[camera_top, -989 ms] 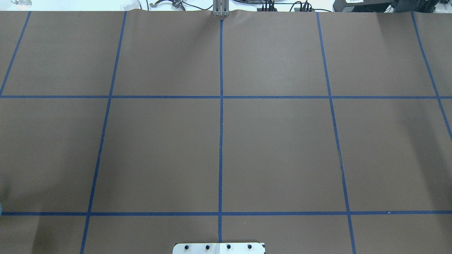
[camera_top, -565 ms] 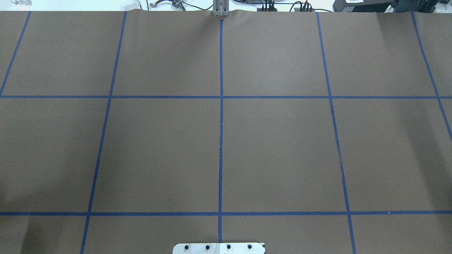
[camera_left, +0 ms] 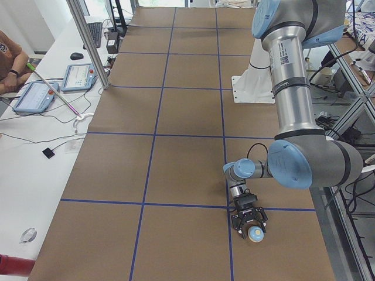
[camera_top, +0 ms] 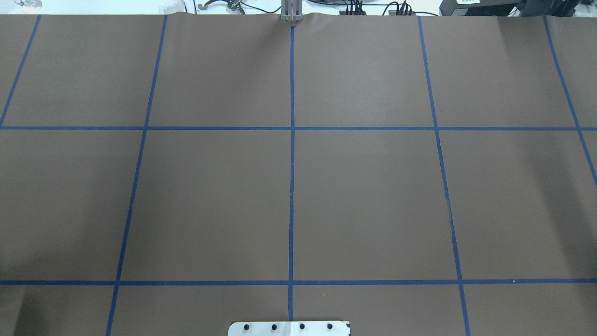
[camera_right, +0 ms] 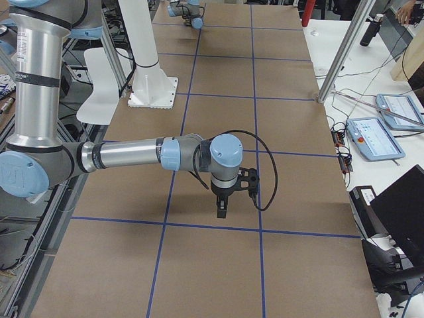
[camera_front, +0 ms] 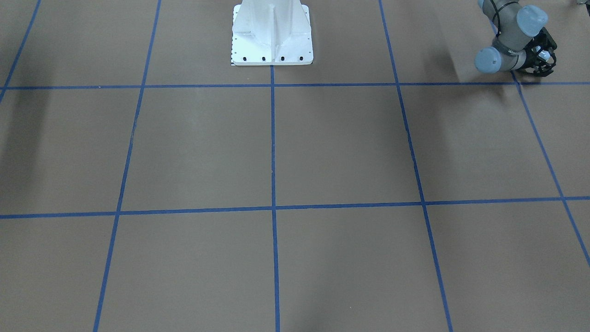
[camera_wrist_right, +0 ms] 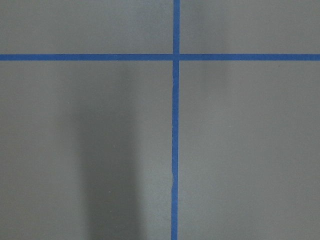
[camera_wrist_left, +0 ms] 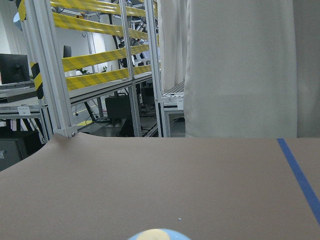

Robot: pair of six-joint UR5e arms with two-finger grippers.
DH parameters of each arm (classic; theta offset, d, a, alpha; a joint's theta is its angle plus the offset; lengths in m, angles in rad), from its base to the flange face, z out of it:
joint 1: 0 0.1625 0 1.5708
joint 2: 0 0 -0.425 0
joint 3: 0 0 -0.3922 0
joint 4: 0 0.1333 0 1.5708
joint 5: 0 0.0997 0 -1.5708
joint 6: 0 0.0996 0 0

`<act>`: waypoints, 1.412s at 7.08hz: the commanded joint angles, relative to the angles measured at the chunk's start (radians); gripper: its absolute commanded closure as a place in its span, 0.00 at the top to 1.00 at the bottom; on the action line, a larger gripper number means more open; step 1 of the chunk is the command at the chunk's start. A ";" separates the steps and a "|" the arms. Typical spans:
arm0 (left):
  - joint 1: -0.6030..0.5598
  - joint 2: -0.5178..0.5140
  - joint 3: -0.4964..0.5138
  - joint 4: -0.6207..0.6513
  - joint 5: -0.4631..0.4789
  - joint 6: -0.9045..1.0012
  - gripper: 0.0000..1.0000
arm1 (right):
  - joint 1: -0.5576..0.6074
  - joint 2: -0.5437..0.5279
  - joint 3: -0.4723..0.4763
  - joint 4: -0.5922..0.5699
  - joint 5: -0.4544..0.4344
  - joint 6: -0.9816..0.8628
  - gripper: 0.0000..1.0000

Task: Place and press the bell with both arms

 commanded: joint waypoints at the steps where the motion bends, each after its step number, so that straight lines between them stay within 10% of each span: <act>1: 0.035 0.000 -0.001 0.001 -0.002 -0.029 0.69 | 0.001 0.000 0.004 0.000 -0.003 0.000 1.00; 3: 0.060 0.000 -0.001 0.001 -0.016 -0.040 0.12 | 0.001 0.000 0.006 0.000 -0.002 0.000 1.00; 4: 0.065 0.002 -0.001 0.002 -0.016 -0.040 0.00 | 0.001 0.000 0.006 0.000 -0.003 0.000 1.00; 10: 0.049 0.190 -0.215 0.036 -0.013 0.162 0.00 | 0.001 0.001 0.012 -0.003 0.001 0.003 1.00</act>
